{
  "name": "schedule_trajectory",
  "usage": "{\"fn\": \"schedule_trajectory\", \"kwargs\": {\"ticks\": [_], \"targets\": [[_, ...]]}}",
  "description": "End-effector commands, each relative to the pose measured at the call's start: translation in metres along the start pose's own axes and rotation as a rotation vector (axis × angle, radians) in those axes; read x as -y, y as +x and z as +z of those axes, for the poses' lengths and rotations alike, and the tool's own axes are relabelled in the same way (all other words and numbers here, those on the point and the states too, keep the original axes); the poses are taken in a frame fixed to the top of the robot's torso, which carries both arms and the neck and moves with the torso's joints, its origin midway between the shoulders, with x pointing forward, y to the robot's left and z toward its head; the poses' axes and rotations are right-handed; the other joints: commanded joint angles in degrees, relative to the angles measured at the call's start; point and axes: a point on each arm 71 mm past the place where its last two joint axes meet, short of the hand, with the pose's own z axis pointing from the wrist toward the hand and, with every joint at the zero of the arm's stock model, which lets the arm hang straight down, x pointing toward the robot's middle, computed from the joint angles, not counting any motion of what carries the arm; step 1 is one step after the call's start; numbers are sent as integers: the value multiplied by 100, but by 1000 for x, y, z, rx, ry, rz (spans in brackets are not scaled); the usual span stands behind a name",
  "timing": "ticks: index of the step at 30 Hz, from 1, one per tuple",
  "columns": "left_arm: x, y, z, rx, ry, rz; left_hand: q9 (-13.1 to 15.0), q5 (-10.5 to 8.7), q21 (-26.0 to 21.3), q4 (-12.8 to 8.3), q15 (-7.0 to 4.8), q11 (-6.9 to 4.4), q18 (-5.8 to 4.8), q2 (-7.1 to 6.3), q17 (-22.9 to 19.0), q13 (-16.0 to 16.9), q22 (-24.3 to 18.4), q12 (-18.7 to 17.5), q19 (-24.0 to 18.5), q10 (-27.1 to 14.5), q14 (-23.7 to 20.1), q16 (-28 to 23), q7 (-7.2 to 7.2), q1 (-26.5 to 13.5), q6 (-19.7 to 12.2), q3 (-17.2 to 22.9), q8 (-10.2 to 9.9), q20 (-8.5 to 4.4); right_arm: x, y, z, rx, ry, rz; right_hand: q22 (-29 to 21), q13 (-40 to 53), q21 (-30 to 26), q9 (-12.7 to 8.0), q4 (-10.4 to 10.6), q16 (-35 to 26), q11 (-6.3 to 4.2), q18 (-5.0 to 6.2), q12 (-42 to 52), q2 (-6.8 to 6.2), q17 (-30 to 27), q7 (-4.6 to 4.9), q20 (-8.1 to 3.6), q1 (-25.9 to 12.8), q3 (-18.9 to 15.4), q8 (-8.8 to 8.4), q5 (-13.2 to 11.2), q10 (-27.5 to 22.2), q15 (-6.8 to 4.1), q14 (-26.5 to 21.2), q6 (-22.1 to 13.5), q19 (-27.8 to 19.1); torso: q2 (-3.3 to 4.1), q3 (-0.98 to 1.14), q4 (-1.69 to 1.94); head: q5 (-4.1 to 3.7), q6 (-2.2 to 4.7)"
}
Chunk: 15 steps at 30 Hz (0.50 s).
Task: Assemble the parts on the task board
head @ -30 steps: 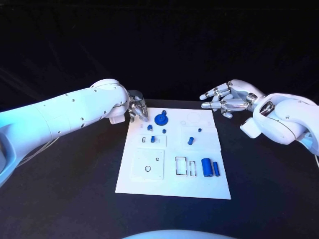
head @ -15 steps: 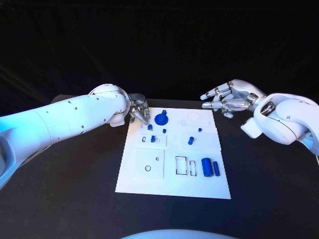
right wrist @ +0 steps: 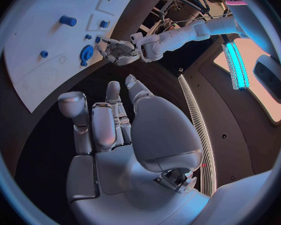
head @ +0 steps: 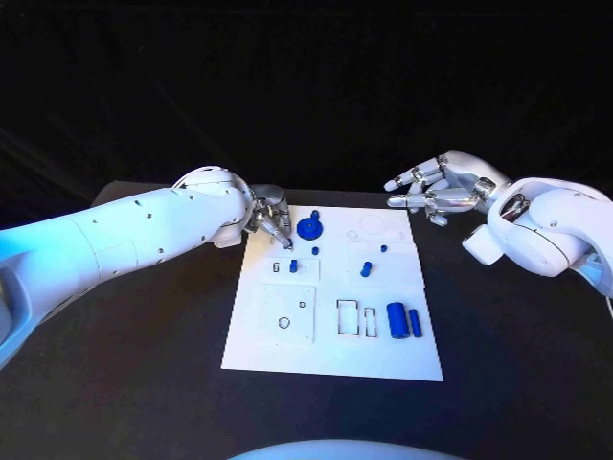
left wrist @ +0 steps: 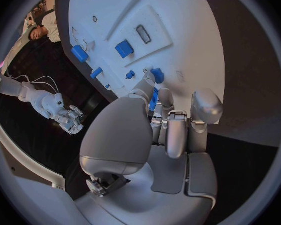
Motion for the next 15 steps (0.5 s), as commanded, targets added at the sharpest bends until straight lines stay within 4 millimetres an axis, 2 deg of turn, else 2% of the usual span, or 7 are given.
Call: {"fn": "schedule_trajectory", "kwargs": {"ticks": [1, 15], "targets": [[4, 1, 1, -8, 15, 15, -21, -13, 43, 28, -22, 9, -54, 18, 1222, 10, 19, 38, 22, -32, 446, 12, 5, -32, 53, 11, -30, 0, 0, 2, 0, -17, -3, -6, 6, -5, -25, -9, 1, 6, -5, 72, -32, 71, 7, 18, 1, 10, -30, 22, 19, -22, 36, 93, 9, -36, -3, 2, 2, 5, 0], [6, 8, 3, -27, 13, 15, -116, -11, 113, -183, -42, -17, -58, 123, 1246, 59, 117, 97, 1, -76, 455, 43, -4, 310, 144, 238, -99, -12, 0, 2, 0, -21, -3, -6, 6, -5, -25, -9, 1, 6, -5, 72, -32, 71, 7, 18, 1, 10, -30, 22, 19, -22, 36, 93, 9, -36, -1, -3, -3, 0, -17]]}}
